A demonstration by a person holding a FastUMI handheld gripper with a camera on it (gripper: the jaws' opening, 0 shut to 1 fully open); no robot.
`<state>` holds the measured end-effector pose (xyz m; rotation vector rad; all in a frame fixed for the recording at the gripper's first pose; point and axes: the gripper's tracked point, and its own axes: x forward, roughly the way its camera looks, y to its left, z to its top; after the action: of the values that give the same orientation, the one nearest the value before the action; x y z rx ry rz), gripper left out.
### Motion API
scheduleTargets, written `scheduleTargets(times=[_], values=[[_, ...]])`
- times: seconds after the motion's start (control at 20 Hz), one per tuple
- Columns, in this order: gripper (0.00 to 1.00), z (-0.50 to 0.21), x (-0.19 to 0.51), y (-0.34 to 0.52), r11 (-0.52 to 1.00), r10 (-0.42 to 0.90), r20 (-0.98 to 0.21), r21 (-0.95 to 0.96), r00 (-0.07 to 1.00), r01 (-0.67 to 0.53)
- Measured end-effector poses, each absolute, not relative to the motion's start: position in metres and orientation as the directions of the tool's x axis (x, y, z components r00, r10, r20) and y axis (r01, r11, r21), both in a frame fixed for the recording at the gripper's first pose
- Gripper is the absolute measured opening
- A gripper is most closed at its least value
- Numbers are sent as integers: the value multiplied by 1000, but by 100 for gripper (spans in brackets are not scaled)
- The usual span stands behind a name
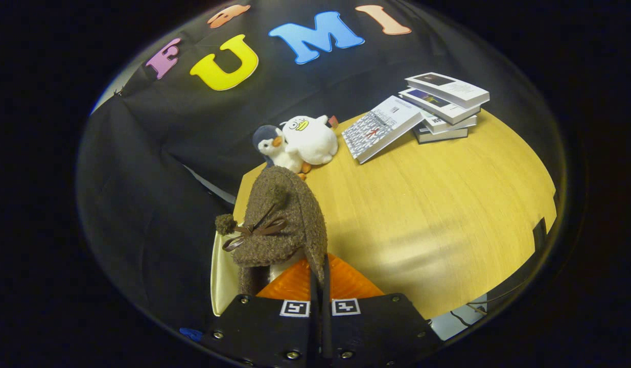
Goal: Open the storage box then place both shoes into the box .Put the left shoe in first, then the right shoe, with the right side of both shoes facing outward in a uniform manner.
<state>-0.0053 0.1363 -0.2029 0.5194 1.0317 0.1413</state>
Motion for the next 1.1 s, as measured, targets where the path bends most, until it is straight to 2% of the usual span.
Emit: scheduleTargets(times=[0.35, 0.8, 0.9, 0.95, 1.0, 1.05, 1.1], values=[[2, -209, -7, 220, 862, 398, -764, 501, 508, 79], [2, -245, -19, 249, 899, 342, -805, 431, 486, 81], [8, -243, -19, 249, 906, 331, -804, 418, 494, 74], [8, -243, -17, 252, 908, 333, -799, 415, 502, 58], [18, -240, -17, 254, 911, 333, -795, 410, 507, 43], [21, -235, -16, 254, 913, 333, -785, 407, 522, 29], [32, -229, -13, 253, 917, 327, -776, 398, 540, 16]])
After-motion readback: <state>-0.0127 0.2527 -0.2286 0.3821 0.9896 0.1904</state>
